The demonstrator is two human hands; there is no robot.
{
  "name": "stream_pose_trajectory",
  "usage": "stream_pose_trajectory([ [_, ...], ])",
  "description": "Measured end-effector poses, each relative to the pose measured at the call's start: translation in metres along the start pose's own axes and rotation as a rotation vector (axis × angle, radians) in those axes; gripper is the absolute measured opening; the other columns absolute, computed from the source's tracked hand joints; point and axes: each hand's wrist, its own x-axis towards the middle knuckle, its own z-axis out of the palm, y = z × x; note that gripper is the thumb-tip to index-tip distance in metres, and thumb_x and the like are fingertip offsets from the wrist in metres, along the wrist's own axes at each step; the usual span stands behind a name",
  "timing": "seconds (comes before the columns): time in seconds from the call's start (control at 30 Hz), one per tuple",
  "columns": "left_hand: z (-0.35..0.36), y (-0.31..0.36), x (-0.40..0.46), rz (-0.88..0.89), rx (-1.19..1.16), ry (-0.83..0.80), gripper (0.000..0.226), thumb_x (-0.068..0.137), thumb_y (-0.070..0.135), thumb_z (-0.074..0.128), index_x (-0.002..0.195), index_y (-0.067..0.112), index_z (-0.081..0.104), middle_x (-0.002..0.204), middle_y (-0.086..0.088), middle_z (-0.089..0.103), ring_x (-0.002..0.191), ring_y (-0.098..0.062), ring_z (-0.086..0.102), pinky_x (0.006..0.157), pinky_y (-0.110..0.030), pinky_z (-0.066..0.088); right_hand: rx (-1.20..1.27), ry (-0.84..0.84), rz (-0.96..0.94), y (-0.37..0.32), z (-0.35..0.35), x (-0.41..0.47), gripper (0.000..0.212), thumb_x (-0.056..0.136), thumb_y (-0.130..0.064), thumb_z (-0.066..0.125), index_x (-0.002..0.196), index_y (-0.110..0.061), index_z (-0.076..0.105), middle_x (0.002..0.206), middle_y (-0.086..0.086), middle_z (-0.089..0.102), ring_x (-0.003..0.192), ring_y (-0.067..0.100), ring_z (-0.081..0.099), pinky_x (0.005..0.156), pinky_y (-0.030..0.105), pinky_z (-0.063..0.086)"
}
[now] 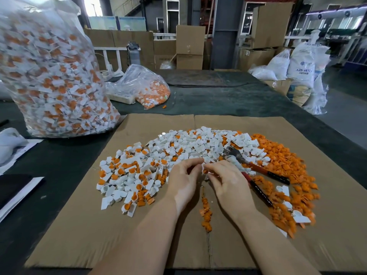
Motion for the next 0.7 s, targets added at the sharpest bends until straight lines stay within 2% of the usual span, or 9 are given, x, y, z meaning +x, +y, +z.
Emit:
stream_pose_trajectory([
  [0.1,0.000,-0.001,0.000,0.009,0.006,0.031,0.023,0.094,0.017,0.054,0.113,0.022,0.067,0.108,0.010,0.064,0.103,-0.002,0.057,0.089,-0.013,0.041,0.044,0.039,0.061,0.004,-0.001,-0.001,0.022,0.080,0.000,0.068,0.101,-0.006,0.070,0.090,0.004,0.065,0.087,0.018,0.061,0.080,0.030,0.052],
  [0.2,0.001,-0.002,0.001,0.035,0.059,0.022,0.021,0.094,0.017,0.056,0.110,0.023,0.067,0.100,0.016,0.060,0.091,0.008,0.053,0.074,0.002,0.037,0.045,0.037,0.039,0.005,-0.001,-0.001,0.019,0.080,-0.002,0.070,0.099,-0.006,0.071,0.089,0.004,0.065,0.086,0.016,0.060,0.079,0.027,0.050],
  [0.33,0.004,0.002,0.000,0.052,0.107,0.029,0.020,0.094,0.018,0.054,0.110,0.023,0.067,0.100,0.017,0.059,0.095,0.004,0.052,0.072,0.002,0.034,-0.011,0.078,0.081,0.007,0.001,0.000,0.014,0.082,-0.007,0.069,0.096,-0.005,0.070,0.087,0.005,0.065,0.084,0.017,0.060,0.076,0.027,0.050],
  [0.47,0.004,0.017,0.000,0.100,0.109,0.163,0.019,0.094,0.018,0.054,0.107,0.024,0.066,0.097,0.020,0.057,0.086,0.012,0.050,0.070,0.008,0.032,-0.088,0.151,0.135,0.010,0.001,-0.001,0.008,0.082,-0.004,0.068,0.090,-0.004,0.069,0.086,0.007,0.066,0.084,0.023,0.061,0.076,0.035,0.049],
  [0.5,-0.001,0.022,0.002,0.139,0.143,0.199,0.018,0.094,0.017,0.054,0.106,0.023,0.066,0.095,0.019,0.056,0.084,0.011,0.051,0.070,0.005,0.034,-0.114,0.157,0.150,0.011,0.002,-0.001,0.007,0.082,-0.004,0.068,0.089,-0.005,0.069,0.086,0.007,0.066,0.084,0.024,0.061,0.076,0.037,0.048],
  [0.6,-0.027,0.027,0.013,0.227,0.379,0.308,0.019,0.095,0.013,0.050,0.104,0.016,0.067,0.094,0.009,0.054,0.087,-0.005,0.052,0.074,-0.012,0.038,-0.164,0.134,0.243,0.014,0.005,-0.002,0.009,0.084,-0.006,0.065,0.092,-0.008,0.069,0.092,0.006,0.066,0.090,0.026,0.059,0.081,0.039,0.041],
  [0.7,-0.053,0.017,0.020,0.171,0.649,0.360,0.020,0.095,0.011,0.048,0.103,0.015,0.066,0.101,0.000,0.058,0.100,-0.021,0.053,0.091,-0.037,0.041,-0.216,0.130,0.274,0.015,0.007,-0.003,0.010,0.083,-0.006,0.066,0.092,-0.009,0.070,0.093,0.007,0.065,0.090,0.028,0.058,0.081,0.040,0.039],
])
